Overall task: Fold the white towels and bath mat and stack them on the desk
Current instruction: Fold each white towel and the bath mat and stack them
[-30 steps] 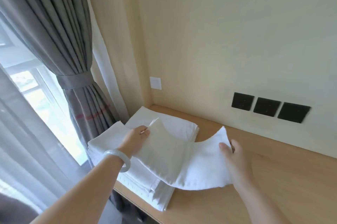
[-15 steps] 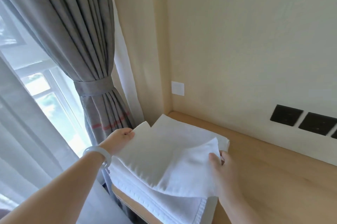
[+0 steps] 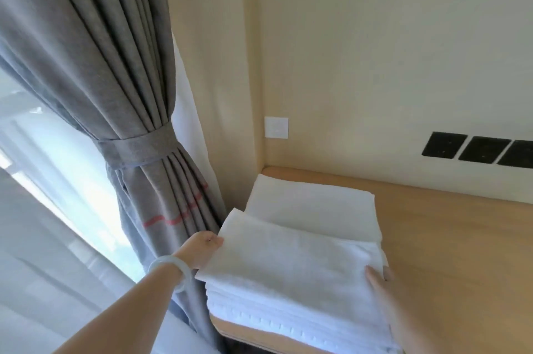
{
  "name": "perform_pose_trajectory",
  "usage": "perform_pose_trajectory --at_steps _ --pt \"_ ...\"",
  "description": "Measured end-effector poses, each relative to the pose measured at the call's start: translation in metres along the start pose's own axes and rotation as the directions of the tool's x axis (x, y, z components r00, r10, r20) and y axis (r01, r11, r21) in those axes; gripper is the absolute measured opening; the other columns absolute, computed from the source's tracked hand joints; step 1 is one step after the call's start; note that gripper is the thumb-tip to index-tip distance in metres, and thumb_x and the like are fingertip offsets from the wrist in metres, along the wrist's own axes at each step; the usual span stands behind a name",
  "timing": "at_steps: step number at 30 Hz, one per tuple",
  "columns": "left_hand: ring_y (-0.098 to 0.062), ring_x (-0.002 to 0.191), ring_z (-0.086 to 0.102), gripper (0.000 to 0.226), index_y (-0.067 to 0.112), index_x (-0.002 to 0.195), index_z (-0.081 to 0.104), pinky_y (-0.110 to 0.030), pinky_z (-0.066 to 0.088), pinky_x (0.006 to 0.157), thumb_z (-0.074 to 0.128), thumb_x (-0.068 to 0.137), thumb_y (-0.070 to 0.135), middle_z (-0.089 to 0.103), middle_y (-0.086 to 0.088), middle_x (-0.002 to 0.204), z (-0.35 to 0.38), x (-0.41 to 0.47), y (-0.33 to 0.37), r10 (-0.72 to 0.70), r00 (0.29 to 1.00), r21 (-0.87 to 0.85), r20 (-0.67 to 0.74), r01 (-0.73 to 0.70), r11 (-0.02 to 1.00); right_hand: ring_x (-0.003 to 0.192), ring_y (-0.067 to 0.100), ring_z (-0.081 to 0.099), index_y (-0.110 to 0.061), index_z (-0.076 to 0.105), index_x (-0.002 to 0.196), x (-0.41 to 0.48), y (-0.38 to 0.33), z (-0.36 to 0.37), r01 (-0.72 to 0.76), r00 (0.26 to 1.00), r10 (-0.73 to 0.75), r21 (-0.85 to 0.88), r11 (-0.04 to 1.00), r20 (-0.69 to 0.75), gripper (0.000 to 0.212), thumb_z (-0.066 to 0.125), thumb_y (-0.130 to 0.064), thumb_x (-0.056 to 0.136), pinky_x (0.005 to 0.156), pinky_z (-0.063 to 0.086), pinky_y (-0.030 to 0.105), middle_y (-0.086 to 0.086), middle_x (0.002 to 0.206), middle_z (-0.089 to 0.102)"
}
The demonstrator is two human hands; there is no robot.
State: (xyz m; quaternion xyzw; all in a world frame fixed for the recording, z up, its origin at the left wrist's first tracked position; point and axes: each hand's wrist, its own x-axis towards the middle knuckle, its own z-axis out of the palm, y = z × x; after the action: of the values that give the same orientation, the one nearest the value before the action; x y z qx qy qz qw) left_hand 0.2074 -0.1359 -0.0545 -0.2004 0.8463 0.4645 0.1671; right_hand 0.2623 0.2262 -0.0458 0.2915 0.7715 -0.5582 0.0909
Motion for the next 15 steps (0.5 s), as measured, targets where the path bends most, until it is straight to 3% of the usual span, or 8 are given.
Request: perform_pose_trajectory --at_steps 2,3,6,9,12,15 --pt "-0.02 0.075 0.064 0.022 0.005 0.093 0.063 -0.026 0.052 0.068 0.054 0.099 0.025 0.067 -0.01 0.089 0.001 0.003 -0.004 -0.007 1.0 -0.029 0.013 0.008 1.0 0.109 0.031 0.05 -0.014 0.045 0.134 -0.001 0.0 -0.002 -0.041 0.999 0.041 -0.027 0.999 -0.01 0.046 0.051 -0.04 0.097 0.093 0.039 0.043 0.015 0.131 0.049" --pt "-0.019 0.072 0.063 0.019 0.006 0.093 0.062 -0.028 0.053 0.068 0.056 0.098 0.023 0.066 -0.009 0.088 -0.001 0.005 -0.005 -0.009 1.0 -0.07 0.027 0.01 0.997 0.109 0.031 0.051 -0.015 0.045 0.136 0.0 -0.001 -0.004 -0.03 0.999 0.029 -0.064 0.997 -0.02 0.045 0.049 -0.04 0.098 0.09 0.04 0.041 0.012 0.126 0.052" --pt "-0.017 0.068 0.062 0.01 0.011 0.087 0.059 -0.03 0.054 0.067 0.061 0.094 0.017 0.065 -0.007 0.084 -0.006 0.009 -0.001 0.02 0.997 -0.076 0.07 -0.015 0.997 0.073 0.024 0.05 -0.006 0.058 0.109 0.01 0.002 -0.009 0.07 0.995 -0.081 -0.174 0.982 -0.059 0.026 0.049 -0.027 0.099 0.065 0.037 0.033 0.011 0.088 0.057" --pt "-0.021 0.07 0.064 0.01 0.013 0.081 0.06 -0.032 0.054 0.066 0.064 0.091 0.01 0.067 -0.007 0.081 -0.01 0.012 0.007 0.059 0.994 -0.036 0.089 -0.056 0.998 0.076 0.025 0.054 -0.007 0.061 0.106 0.012 0.002 -0.01 0.153 0.975 -0.183 -0.21 0.966 -0.128 0.023 0.053 -0.026 0.097 0.061 0.035 0.032 0.011 0.091 0.062" --pt "-0.02 0.067 0.061 0.008 0.012 0.084 0.062 -0.028 0.052 0.059 0.064 0.089 0.006 0.065 -0.008 0.08 -0.014 0.015 0.015 0.104 0.992 -0.095 0.07 -0.097 0.991 0.068 0.021 0.053 -0.011 0.061 0.089 0.011 -0.004 -0.013 0.25 0.944 -0.285 -0.2 0.947 -0.169 0.017 0.052 -0.024 0.098 0.056 0.032 0.031 0.006 0.08 0.06" --pt "-0.018 0.064 0.061 0.004 0.009 0.092 0.062 -0.027 0.054 0.056 0.064 0.09 0.007 0.065 -0.007 0.079 -0.011 0.013 0.014 0.105 0.991 -0.135 0.083 -0.093 0.986 0.07 0.029 0.055 -0.013 0.061 0.082 0.018 0.001 -0.017 0.243 0.934 -0.277 -0.165 0.956 -0.225 0.02 0.054 -0.024 0.096 0.061 0.036 0.035 0.01 0.079 0.062"
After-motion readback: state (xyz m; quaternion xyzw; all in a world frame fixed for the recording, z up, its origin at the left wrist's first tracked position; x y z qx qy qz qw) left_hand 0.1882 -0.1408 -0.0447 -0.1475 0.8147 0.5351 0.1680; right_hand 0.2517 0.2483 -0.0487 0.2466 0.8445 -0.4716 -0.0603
